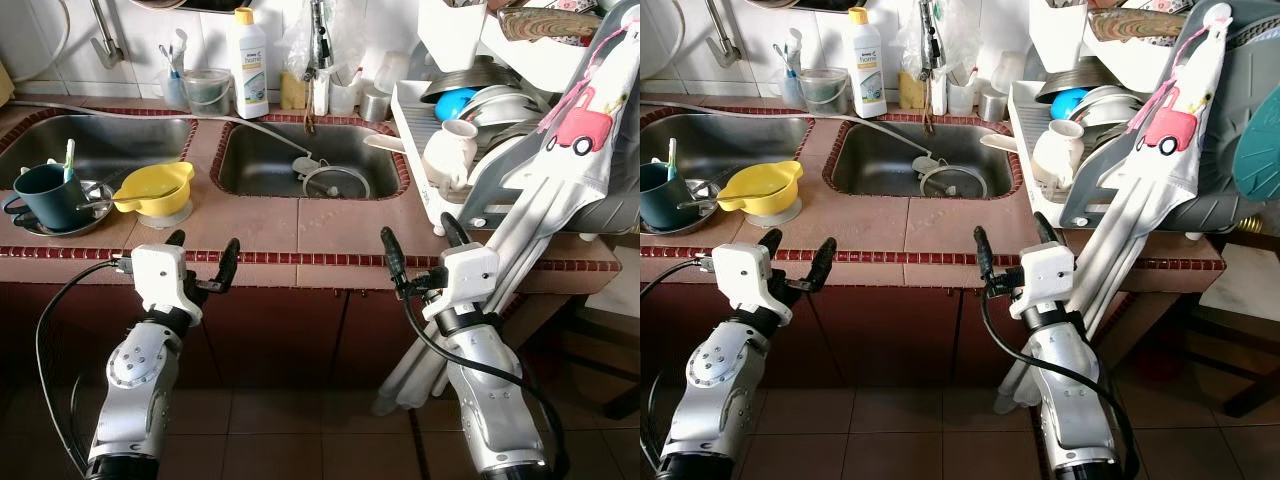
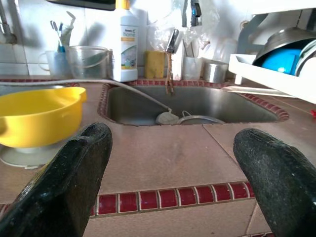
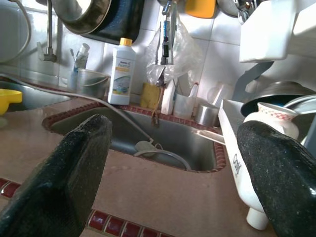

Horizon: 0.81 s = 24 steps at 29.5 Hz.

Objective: Kitchen organization

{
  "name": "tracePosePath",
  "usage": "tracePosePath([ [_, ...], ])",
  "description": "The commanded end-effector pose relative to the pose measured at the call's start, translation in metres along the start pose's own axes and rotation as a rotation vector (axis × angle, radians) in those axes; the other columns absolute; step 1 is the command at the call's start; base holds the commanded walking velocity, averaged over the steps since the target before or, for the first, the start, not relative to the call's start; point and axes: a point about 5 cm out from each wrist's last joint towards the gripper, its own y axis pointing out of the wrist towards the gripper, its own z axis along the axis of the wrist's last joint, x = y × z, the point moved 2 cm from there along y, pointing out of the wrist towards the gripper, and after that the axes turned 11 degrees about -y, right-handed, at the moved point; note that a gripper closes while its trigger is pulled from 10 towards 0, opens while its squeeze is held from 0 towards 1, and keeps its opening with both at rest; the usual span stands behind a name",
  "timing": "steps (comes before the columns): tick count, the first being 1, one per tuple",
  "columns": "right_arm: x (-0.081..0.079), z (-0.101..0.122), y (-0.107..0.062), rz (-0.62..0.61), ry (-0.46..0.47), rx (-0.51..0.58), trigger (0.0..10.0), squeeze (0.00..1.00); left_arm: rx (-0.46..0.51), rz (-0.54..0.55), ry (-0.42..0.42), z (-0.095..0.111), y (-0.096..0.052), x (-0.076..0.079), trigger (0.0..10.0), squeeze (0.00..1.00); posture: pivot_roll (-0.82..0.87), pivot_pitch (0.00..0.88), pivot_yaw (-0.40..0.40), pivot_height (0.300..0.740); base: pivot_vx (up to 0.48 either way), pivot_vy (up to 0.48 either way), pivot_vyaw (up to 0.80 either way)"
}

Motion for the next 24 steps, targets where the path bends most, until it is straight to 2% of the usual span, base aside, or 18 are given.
tracePosePath([
  [1,0.004,0.0016,0.0011,-0.011,-0.003,0.009,10.0,0.0,0.005,-0.03,0.018,0.0038,0.001,0.0047,10.0,0.0,-0.15,0.0,-0.027,0.74,0.0,0.0,0.0],
  [11,0.0069,0.0069,0.0037,-0.021,-0.005,0.025,10.0,0.0,0.009,-0.06,0.025,0.0108,0.0036,0.0071,10.0,0.0,-0.15,0.0,-0.023,0.74,0.0,0.0,0.0],
  [24,0.0054,0.0063,0.0034,-0.026,0.0,0.021,10.0,0.0,-0.008,-0.082,0.041,0.0097,0.003,0.0095,10.0,0.0,-0.15,0.0,-0.017,0.74,0.0,0.0,0.0],
])
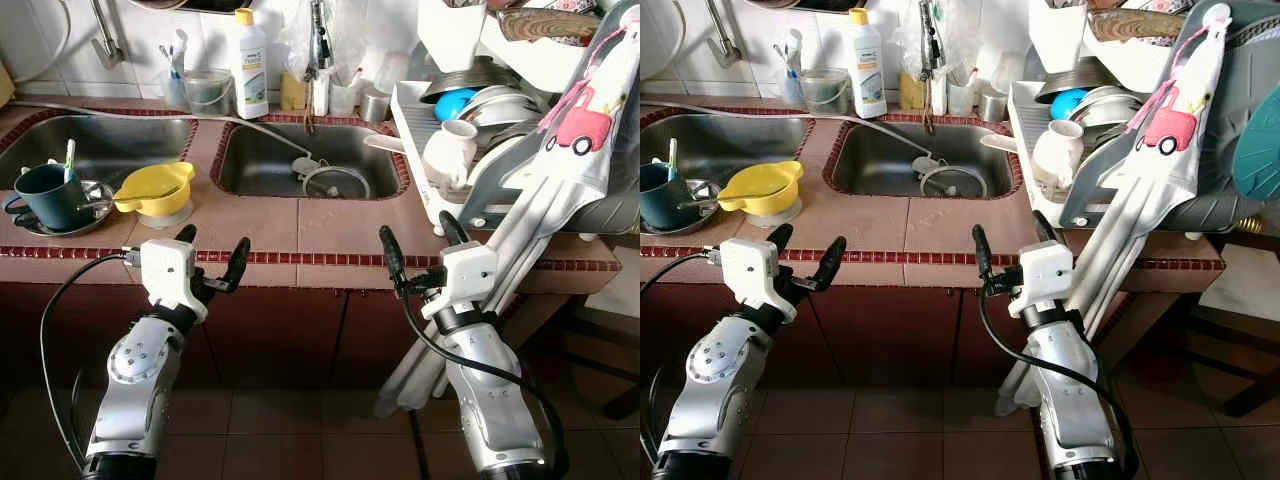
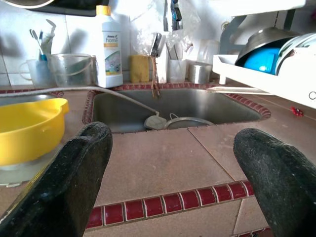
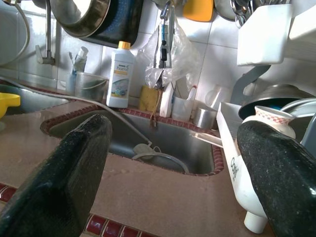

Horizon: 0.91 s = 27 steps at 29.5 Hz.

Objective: Kitchen organization

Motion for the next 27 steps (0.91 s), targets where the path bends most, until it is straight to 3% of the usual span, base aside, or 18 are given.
tracePosePath([
  [1,0.0037,0.0041,0.0021,-0.019,0.002,0.013,10.0,0.0,0.002,-0.019,0.016,0.0037,0.001,0.003,10.0,0.0,-0.15,0.0,-0.017,0.74,0.0,0.0,0.0],
  [27,0.0001,0.0032,0.0015,-0.024,0.013,0.008,10.0,0.0,-0.014,-0.032,0.03,0.0036,-0.0005,0.0031,10.0,0.0,-0.14,0.0,-0.008,0.74,0.0,0.292,0.0],
])
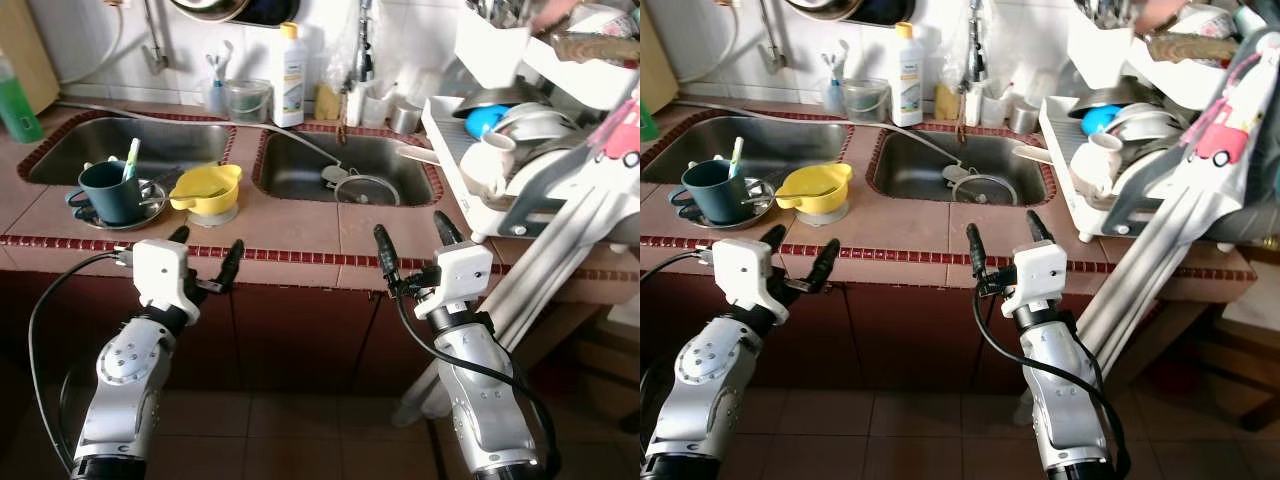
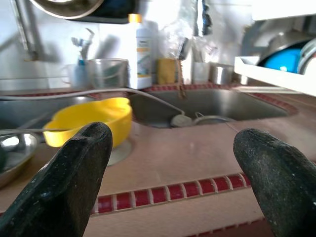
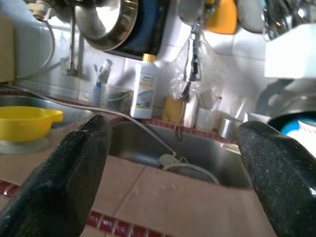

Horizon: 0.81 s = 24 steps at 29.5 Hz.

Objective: Kitchen organization

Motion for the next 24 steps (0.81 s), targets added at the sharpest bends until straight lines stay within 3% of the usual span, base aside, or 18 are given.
tracePosePath([
  [1,0.0058,0.0012,0.0001,-0.019,-0.005,0.003,10.0,0.0,-0.001,-0.033,0.004,0.0013,0.0028,0.0082,10.0,0.0,-0.14,0.0,-0.006,0.74,0.0,0.311,0.0],
  [15,0.0054,0.0012,0.0,-0.024,-0.003,0.002,10.0,0.0,-0.003,-0.045,0.013,0.0019,0.0038,0.01,10.0,0.0,-0.14,0.0,-0.001,0.74,0.0,0.309,0.0],
  [24,0.0059,0.0009,-0.0004,-0.023,-0.004,0.001,10.0,0.0,-0.005,-0.048,0.006,0.0015,0.0042,0.0141,10.0,0.0,-0.14,0.0,-0.004,0.74,0.0,0.0,0.0],
])
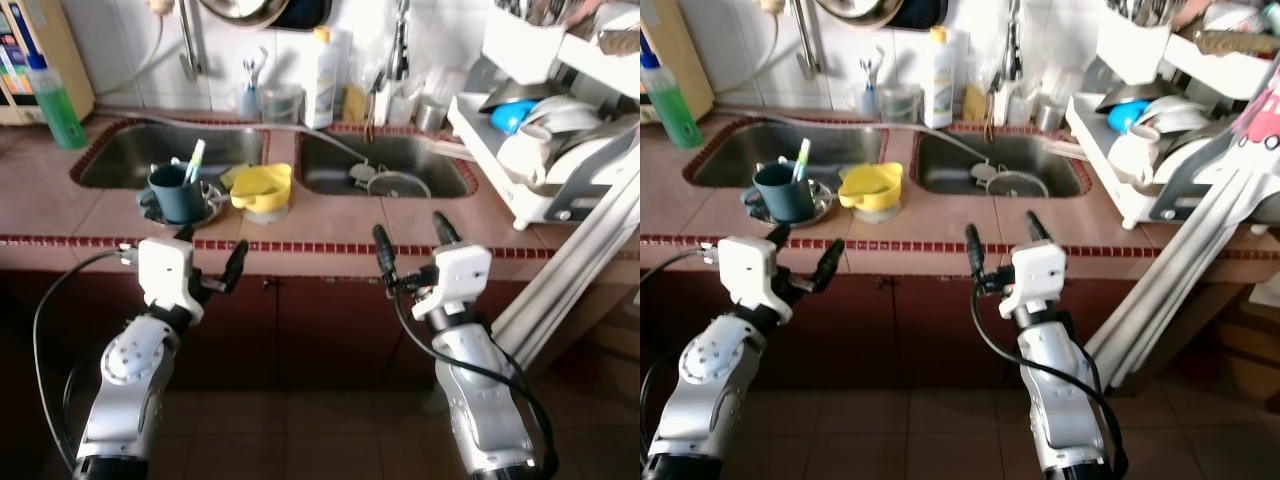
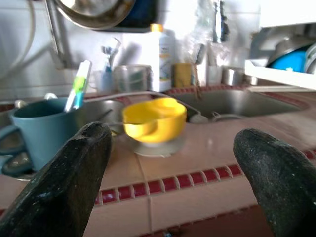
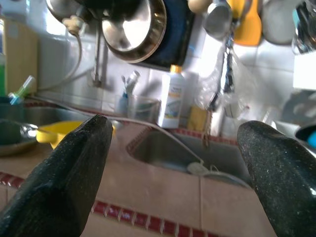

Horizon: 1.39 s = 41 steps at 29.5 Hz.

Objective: Kitchen organization

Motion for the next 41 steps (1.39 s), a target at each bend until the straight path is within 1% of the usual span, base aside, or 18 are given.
tracePosePath([
  [1,0.007,0.002,0.001,-0.021,-0.006,0.005,10.0,0.0,-0.002,-0.029,0.011,0.002,0.003,0.008,10.0,0.0,-0.14,0.0,-0.005,0.74,0.0,0.0,0.0],
  [4,0.007,0.002,0.001,-0.02,-0.005,0.005,10.0,0.0,-0.012,-0.048,0.036,0.002,0.003,0.009,10.0,0.0,-0.14,0.003,-0.005,0.74,0.0,0.0,0.0],
  [16,0.007,0.002,0.0,-0.022,-0.008,0.005,10.0,0.0,-0.015,-0.049,0.034,0.002,0.004,0.009,10.0,0.0,-0.15,0.006,-0.004,0.74,0.0,0.0,0.0],
  [23,0.008,0.003,-0.001,-0.017,-0.008,0.008,10.0,0.0,-0.013,-0.05,0.025,0.003,0.005,0.011,10.0,0.0,-0.15,0.006,-0.006,0.74,0.269,0.0,0.0],
  [27,0.01,0.011,0.003,-0.002,-0.022,0.033,10.0,0.0,0.004,-0.047,0.02,0.009,0.006,0.01,10.0,0.0,-0.15,0.005,-0.009,0.74,0.277,0.0,0.0],
  [30,0.015,0.022,0.008,0.012,-0.043,0.073,10.0,0.0,0.034,-0.019,0.027,0.02,0.009,0.001,10.0,0.0,-0.15,0.005,-0.014,0.74,0.276,0.0,0.0],
  [32,0.016,0.024,0.009,0.016,-0.049,0.079,10.0,0.0,0.041,-0.01,0.025,0.022,0.01,-0.001,10.0,0.0,-0.15,0.004,-0.015,0.74,0.277,0.0,0.0],
  [35,0.024,0.032,0.015,0.027,-0.074,0.109,10.0,0.0,0.074,0.027,0.045,0.035,0.013,-0.015,10.0,0.0,-0.15,0.001,-0.021,0.74,0.276,0.0,0.0],
  [37,0.027,0.037,0.017,0.03,-0.081,0.123,10.0,0.0,0.089,0.044,0.054,0.041,0.013,-0.021,10.0,0.0,-0.15,0.0,-0.022,0.74,0.27,0.0,0.0],
  [41,0.028,0.043,0.019,0.037,-0.082,0.137,10.0,0.0,0.103,0.062,0.055,0.047,0.013,-0.025,10.0,0.0,-0.15,0.0,-0.026,0.74,0.271,0.0,0.0],
])
